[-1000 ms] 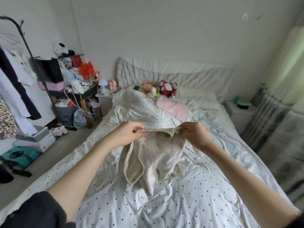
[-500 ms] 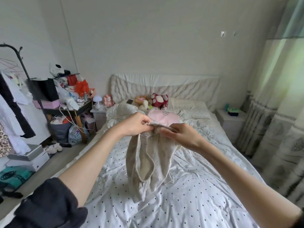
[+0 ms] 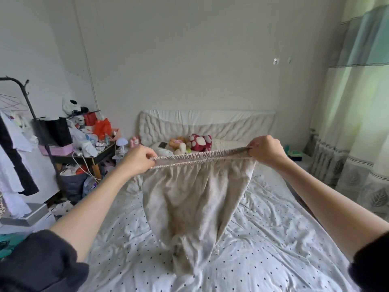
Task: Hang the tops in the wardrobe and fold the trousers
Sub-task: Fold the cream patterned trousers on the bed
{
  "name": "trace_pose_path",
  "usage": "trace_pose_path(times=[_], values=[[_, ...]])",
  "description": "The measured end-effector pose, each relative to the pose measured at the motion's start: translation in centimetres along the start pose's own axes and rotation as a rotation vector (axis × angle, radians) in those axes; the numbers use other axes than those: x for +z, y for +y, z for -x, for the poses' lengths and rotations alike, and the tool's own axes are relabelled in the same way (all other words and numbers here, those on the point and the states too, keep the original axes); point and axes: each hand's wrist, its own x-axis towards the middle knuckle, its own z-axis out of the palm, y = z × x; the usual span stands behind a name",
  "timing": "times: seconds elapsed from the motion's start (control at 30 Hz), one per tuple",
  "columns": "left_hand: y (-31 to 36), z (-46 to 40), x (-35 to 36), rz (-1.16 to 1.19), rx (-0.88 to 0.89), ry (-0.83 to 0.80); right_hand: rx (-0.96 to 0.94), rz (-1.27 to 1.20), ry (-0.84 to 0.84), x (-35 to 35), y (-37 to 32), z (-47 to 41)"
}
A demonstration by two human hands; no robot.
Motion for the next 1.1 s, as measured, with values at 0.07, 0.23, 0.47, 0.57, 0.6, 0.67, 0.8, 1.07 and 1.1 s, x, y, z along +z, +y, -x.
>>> trace_pose_path(times=[0.07,0.23,0.47,0.57,0.6,0.67,0.8,1.07,1.1], values=[[0.2,-0.9,-1.0,0.111,-0.047,0.027,0.053,-0.022,0.038,-0.6,0.4,-0.9],[2.2,-3.0,-2.9,0.577,-0.223,0.023,0.097,-0.192,0.138,-2.1,-0.6,-3.0],[2.7,-3.6,-3.1,0.872,-0.177,-0.076,0.245,-0.708,-0.026,-3.6,-0.7,-3.0],[2.0,-2.8,-1.8,0.757,-0.053,-0.185,0.283,-0.833,-0.202,-3.8,0.6,-2.4],[1.6,-2.6,-1.5,0.714,-0.021,-0.217,0.291,-0.853,-0.251,-3.9,1.1,-2.3],[0.8,-2.4,-1.0,0.659,0.021,-0.267,0.297,-0.898,-0.338,-3.8,1.8,-2.1],[-0.5,-2.2,-0.8,0.788,0.061,-0.374,0.284,-1.104,-0.494,-3.4,2.9,-2.0],[-1.8,-1.6,0.3,0.336,0.123,-0.185,0.093,-0.539,-0.268,-0.8,3.5,-1.7],[-1.9,-1.7,0.4,0.312,0.107,-0.11,0.028,-0.439,-0.193,-0.6,3.1,-1.7]])
